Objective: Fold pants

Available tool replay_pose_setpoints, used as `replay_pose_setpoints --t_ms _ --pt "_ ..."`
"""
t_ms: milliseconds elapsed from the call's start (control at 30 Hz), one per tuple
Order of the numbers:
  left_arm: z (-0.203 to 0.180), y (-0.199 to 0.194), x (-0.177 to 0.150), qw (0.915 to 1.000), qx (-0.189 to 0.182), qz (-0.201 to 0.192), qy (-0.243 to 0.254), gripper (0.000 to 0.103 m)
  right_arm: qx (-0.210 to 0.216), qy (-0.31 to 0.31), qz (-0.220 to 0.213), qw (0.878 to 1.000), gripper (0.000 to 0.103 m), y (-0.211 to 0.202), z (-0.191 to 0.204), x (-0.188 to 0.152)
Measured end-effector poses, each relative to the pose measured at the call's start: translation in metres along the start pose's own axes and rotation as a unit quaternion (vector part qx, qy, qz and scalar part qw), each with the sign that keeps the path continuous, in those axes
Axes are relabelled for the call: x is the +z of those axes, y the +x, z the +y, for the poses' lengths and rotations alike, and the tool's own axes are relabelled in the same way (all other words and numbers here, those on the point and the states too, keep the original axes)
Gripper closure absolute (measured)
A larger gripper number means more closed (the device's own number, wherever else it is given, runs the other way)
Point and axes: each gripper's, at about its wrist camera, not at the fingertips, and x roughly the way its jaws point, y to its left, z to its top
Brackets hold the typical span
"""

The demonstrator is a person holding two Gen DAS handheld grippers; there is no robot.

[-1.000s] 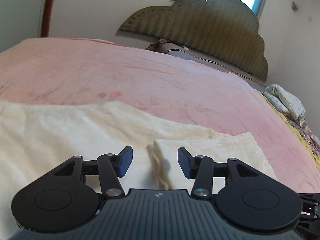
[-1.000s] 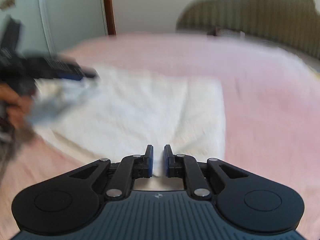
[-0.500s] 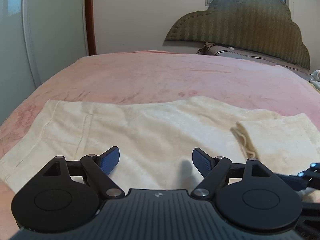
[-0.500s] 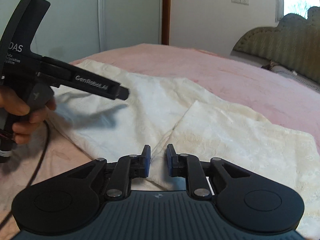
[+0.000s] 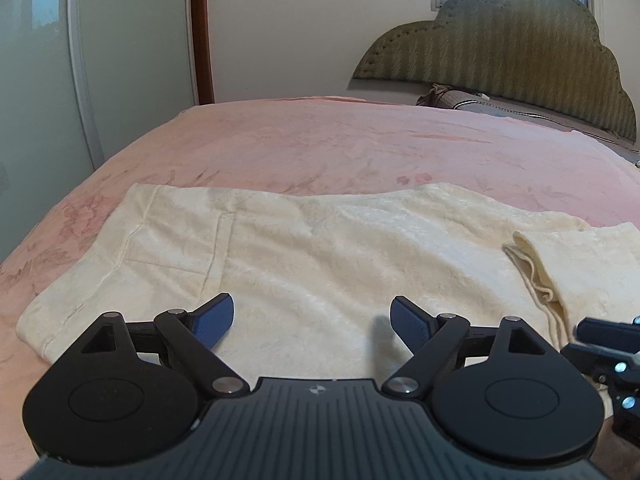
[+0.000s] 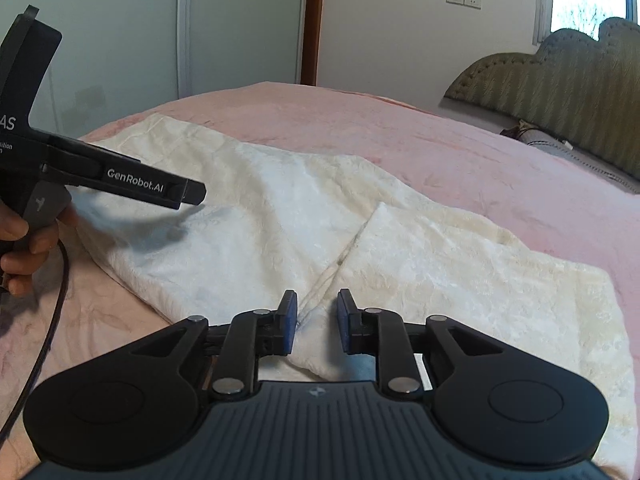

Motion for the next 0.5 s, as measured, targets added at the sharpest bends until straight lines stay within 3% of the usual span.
replay_pose_setpoints --t_ms 133,167,300,500 --pt "0.019 -0.008 0.002 0.9996 0.015 -0.003 -0.023 0.012 0.022 -0.008 -0.016 1.0 0.082 -0.003 0.016 0.013" --pt "0.029 -0.012 0.003 0.9991 0.022 -0.005 -0.036 0.006 0.027 -0.022 -0.02 0.999 0.081 -0.003 0.023 0.017" --pt "0.075 -0.031 0.004 0.9919 0.096 -0.017 -0.081 0.002 0.052 -0.11 -0.042 0.992 0.065 -0.004 0.069 0.03" --pt "0.131 -0.062 0.0 0.9788 0.169 -0.016 -0.114 0.002 0.119 -0.188 -0.049 0.974 0.064 0.011 0.126 0.037"
